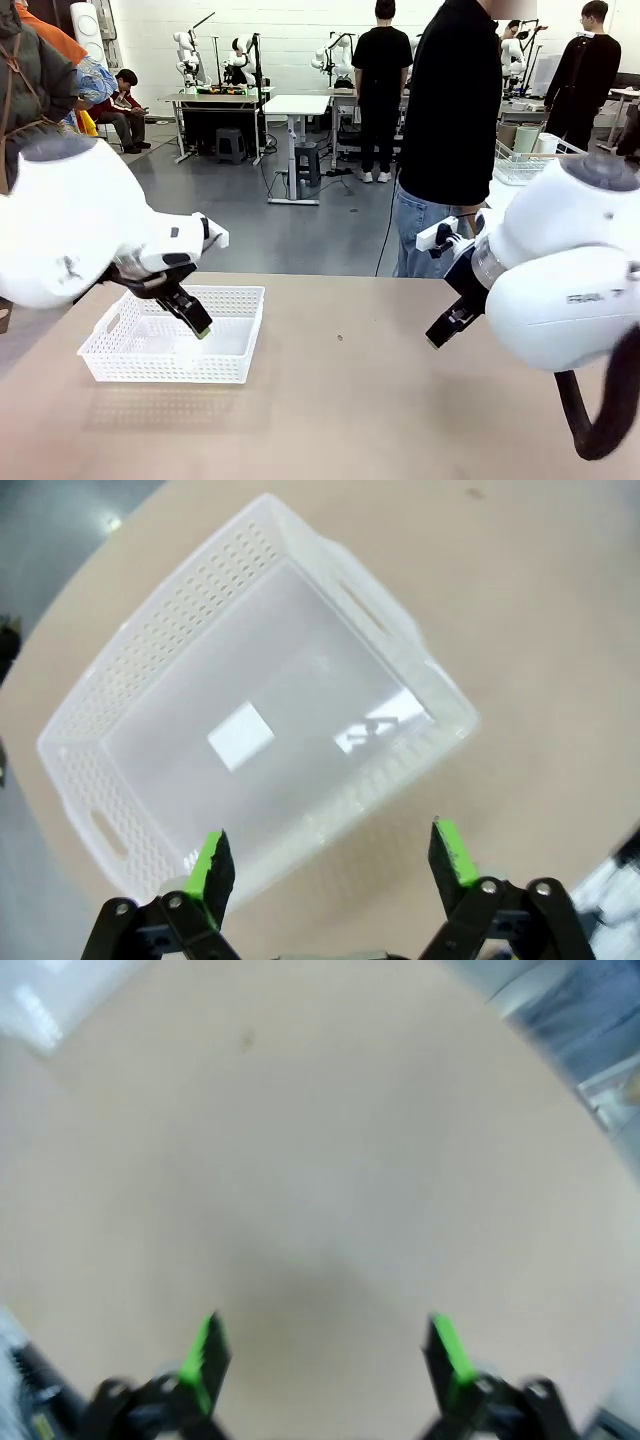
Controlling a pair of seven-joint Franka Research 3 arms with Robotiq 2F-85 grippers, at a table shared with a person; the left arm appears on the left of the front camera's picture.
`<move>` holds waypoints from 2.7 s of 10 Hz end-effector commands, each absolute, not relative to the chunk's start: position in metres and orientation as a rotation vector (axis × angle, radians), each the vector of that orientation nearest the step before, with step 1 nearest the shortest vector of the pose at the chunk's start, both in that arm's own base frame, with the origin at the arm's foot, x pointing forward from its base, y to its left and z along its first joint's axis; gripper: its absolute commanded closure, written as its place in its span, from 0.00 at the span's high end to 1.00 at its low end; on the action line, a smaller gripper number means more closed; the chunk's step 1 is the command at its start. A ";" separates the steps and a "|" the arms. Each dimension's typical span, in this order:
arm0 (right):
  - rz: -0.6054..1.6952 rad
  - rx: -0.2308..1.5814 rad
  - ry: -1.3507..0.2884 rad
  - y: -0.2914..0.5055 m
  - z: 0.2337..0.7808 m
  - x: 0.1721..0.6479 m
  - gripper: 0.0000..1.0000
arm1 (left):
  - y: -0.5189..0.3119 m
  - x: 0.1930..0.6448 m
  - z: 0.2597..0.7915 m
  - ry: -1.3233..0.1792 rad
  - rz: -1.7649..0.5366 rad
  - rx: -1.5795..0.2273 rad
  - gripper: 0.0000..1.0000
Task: Clean and organize the cups into the basket.
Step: Pick up the Organizing basket and move it to the center of the table, then pick up the Reusable plastic cup from the right side of the table and place it inside the Organizing basket.
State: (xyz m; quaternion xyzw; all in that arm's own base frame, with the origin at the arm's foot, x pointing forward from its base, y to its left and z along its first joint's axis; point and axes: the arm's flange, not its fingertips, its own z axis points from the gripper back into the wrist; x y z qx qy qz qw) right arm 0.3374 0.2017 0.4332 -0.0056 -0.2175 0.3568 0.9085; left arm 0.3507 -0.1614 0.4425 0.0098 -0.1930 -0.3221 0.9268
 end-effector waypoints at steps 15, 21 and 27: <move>0.341 1.372 -0.425 0.014 0.525 0.275 1.00 | -0.005 0.347 0.505 -0.073 -0.264 -1.517 1.00; -0.016 1.406 -0.546 -0.138 0.477 0.250 1.00 | 0.166 0.337 0.465 -0.375 0.166 -1.682 1.00; -0.148 1.235 -0.532 -0.195 0.465 0.221 1.00 | 0.225 0.311 0.446 -0.377 0.312 -1.431 1.00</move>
